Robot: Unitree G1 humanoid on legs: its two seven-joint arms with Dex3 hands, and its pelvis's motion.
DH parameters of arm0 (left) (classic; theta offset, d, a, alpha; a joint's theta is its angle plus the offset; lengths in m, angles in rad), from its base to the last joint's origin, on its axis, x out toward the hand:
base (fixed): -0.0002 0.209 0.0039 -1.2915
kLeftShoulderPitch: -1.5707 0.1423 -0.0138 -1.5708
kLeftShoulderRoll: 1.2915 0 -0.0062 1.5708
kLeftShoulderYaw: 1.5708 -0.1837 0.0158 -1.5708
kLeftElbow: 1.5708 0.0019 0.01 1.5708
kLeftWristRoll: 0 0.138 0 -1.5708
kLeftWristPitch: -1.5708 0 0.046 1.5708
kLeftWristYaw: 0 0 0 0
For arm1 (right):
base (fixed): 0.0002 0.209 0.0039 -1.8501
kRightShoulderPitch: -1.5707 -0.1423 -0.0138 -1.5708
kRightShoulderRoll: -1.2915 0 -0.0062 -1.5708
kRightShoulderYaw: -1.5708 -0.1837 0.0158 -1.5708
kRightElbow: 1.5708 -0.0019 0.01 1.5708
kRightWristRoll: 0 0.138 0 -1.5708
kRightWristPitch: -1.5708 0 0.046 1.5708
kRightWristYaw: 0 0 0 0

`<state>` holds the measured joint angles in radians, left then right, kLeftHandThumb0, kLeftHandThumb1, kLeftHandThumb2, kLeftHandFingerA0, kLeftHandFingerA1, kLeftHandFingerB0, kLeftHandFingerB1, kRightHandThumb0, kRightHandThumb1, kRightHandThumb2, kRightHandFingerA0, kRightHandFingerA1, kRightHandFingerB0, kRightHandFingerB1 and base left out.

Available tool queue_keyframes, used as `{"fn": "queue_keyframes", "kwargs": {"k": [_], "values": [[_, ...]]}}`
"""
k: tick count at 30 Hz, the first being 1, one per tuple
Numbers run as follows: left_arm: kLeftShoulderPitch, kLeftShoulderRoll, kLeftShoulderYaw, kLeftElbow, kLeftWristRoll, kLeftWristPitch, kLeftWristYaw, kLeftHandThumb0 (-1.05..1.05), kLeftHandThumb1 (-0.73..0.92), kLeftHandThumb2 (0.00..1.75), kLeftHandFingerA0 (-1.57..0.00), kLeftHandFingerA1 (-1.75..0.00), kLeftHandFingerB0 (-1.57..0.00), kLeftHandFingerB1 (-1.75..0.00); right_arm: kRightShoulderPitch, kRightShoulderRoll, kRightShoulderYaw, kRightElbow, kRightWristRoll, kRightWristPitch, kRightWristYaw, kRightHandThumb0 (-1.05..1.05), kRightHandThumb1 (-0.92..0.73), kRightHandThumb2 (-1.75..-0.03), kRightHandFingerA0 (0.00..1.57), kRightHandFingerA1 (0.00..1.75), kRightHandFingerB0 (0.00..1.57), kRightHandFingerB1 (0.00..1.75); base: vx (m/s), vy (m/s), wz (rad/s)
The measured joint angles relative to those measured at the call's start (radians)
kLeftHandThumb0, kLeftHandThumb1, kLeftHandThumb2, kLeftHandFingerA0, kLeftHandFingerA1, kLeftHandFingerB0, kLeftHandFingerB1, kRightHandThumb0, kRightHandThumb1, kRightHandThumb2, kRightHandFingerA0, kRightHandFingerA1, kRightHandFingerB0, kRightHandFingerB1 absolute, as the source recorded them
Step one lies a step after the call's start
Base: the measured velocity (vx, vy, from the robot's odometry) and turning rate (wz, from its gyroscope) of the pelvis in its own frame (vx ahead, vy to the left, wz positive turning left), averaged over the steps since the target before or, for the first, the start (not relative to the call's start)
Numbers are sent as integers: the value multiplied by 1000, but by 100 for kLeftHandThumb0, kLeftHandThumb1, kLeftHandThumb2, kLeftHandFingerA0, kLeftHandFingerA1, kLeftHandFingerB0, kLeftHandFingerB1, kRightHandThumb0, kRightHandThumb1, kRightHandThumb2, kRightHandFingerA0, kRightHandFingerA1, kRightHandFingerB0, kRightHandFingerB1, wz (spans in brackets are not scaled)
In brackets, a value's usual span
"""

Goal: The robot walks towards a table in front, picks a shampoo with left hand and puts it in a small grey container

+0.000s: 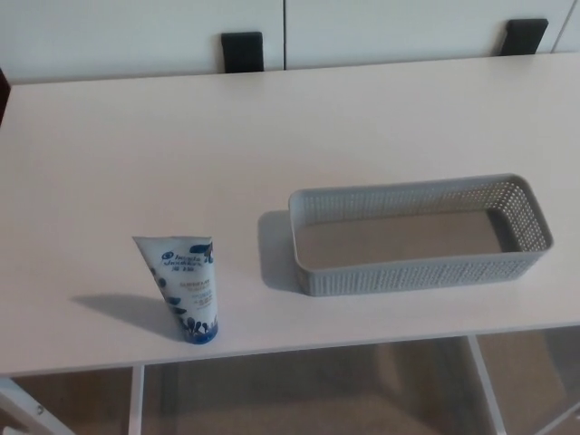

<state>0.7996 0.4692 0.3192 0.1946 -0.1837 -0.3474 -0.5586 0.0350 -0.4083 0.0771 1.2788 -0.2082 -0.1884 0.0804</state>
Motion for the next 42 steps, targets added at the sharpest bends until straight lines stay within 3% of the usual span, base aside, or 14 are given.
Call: {"fn": "queue_keyframes", "kwargs": {"k": [16, 17, 21, 22, 27, 28, 29, 30, 32, 33, 36, 37, 38, 42], "values": [[23, 3, 186, -510, -255, 2, -44, -54, 38, 64, -19, -46, -11, -35, -3, 4, 0, 0, 0, -1, 0, -20, -69, -60, 64, 44, 49, 39, 0, 0, 0], [11, 9, 194, -529, -269, 3, -44, -29, 26, 83, -3, -50, 0, -49, -3, 4, 0, 0, 0, -1, 0, -19, -70, -60, 63, 45, 49, 39, 0, 0, 0], [-83, 59, 220, -594, -333, 30, -43, -27, 26, 82, -4, -51, 0, -49, -3, 4, 0, 0, 0, -1, 1, -20, -70, -60, 65, 45, 50, 39, 0, 0, 0], [-123, 81, 220, -605, -351, 45, -43, -50, 31, 64, -7, -43, -11, -25, -3, 4, -1, 1, 0, -1, 1, -19, -70, -60, 64, 45, 49, 39, 0, 0, 0], [-323, 146, 172, -559, -392, 118, -45, -54, 37, 67, -5, -40, -9, -19, -4, 0, -2, 3, 0, -2, 4, -18, -70, -61, 61, 44, 48, 39, 0, 0, 0], [-355, 153, 156, -538, -392, 132, -48, -50, 42, 53, -8, -32, -4, -24, -4, -2, -2, 3, 0, -2, 5, -19, -70, -60, 62, 45, 48, 39, 0, 0, 0], [-372, 156, 147, -524, -392, 141, -49, -50, 34, 72, -1, -35, -4, -21, -4, -3, -2, 3, 0, -2, 5, -20, -71, -61, 62, 44, 47, 38, 0, 0, 0], [-401, 161, 128, -497, -391, 158, -54, -55, 41, 55, -6, -30, -3, -23, -3, -6, -3, 4, 0, -2, 7, -20, -71, -61, 62, 45, 47, 38, 0, 0, 0], [-438, 163, 96, -452, -383, 181, -60, -57, 43, 54, -7, -31, -2, -24, -4, -10, -3, 5, 0, -1, 9, -20, -71, -61, 63, 44, 47, 38, 0, 0, 0], [-448, 163, 80, -433, -374, 190, -63, -53, 35, 74, -1, -34, -3, -20, -4, -11, -2, 6, 0, -1, 10, -19, -70, -60, 64, 45, 48, 39, 0, 0, 0], [-469, 164, 48, -393, -355, 203, -71, -52, 34, 74, -1, -34, -3, -21, -4, -11, -1, 6, -1, -2, 12, -20, -69, -60, 63, 45, 48, 39, 0, 0, 0], [-478, 163, 38, -380, -347, 206, -74, -57, 42, 53, -6, -31, -2, -24, -4, -11, -1, 6, -1, -2, 13, -19, -69, -60, 63, 45, 49, 39, 0, 0, 0], [-484, 163, 31, -371, -342, 209, -76, -53, 35, 75, -2, -32, -2, -19, -5, -12, -1, 7, -1, -2, 13, -20, -70, -60, 63, 45, 48, 38, 0, 0, 0], [-518, 160, -9, -331, -321, 220, -84, -55, 35, 75, -2, -32, -2, -18, -10, -12, -2, 11, -1, -2, 16, -19, -70, -60, 63, 45, 47, 38, 0, 0, 0]]}}
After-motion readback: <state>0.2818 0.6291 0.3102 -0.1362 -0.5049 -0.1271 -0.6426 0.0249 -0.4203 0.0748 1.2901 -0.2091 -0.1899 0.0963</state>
